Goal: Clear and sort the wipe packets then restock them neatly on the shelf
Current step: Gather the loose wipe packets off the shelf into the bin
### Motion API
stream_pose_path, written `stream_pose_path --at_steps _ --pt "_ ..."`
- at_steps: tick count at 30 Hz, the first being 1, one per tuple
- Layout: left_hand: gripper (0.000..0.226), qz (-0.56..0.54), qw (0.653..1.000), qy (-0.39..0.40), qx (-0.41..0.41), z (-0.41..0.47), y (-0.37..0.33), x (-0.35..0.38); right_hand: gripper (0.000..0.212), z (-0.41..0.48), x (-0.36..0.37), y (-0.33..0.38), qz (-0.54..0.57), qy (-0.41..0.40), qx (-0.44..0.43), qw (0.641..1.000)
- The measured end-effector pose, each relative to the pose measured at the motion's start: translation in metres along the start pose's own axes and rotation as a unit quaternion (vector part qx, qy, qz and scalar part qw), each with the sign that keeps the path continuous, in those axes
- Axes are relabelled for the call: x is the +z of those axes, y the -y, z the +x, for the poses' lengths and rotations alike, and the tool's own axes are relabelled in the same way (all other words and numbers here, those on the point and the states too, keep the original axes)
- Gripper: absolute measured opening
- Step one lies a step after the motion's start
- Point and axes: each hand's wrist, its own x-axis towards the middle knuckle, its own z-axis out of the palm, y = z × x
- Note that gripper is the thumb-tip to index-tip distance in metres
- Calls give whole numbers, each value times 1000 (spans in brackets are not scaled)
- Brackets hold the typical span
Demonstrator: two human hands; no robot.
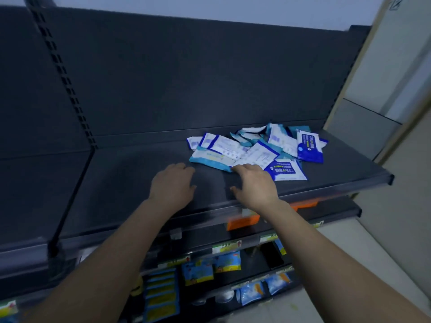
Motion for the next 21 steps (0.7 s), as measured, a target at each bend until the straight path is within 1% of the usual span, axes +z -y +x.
stream_pose_path --at_steps 2,4,6,8,10,12,14,16,17,19,21 --pt "43 -3 1000 12 7 28 -5 8 56 18 3 -16 -20 13 9 1000" --pt "50 0 999 34 7 56 -7 18 66 35 6 -31 -46 50 12 998" --pt "62 0 998 59 -2 81 -7 28 74 54 10 -43 -79 94 7 992" --pt "75 -18 995 93 -15 103 -5 37 73 73 13 -54 -97 109 -3 989" --pt "89 -54 990 126 -26 121 -2 43 63 90 15 -60 -92 85 -22 992" --pt "102 -72 987 140 -34 135 1 44 54 103 19 -62 -84 44 -42 995" --pt "110 -40 991 123 -27 145 5 44 47 115 24 -61 -65 -3 -42 997" --pt "116 -1 996 92 -4 154 9 45 44 126 30 -57 -39 -46 -25 998" --pt "119 3 996 90 11 158 11 47 44 131 32 -55 -35 -55 -17 998" --pt "126 -2 991 121 48 165 15 53 47 141 35 -51 -44 -38 -13 998" --pt "130 -21 984 165 66 171 18 55 57 151 37 -49 -53 7 -21 998"
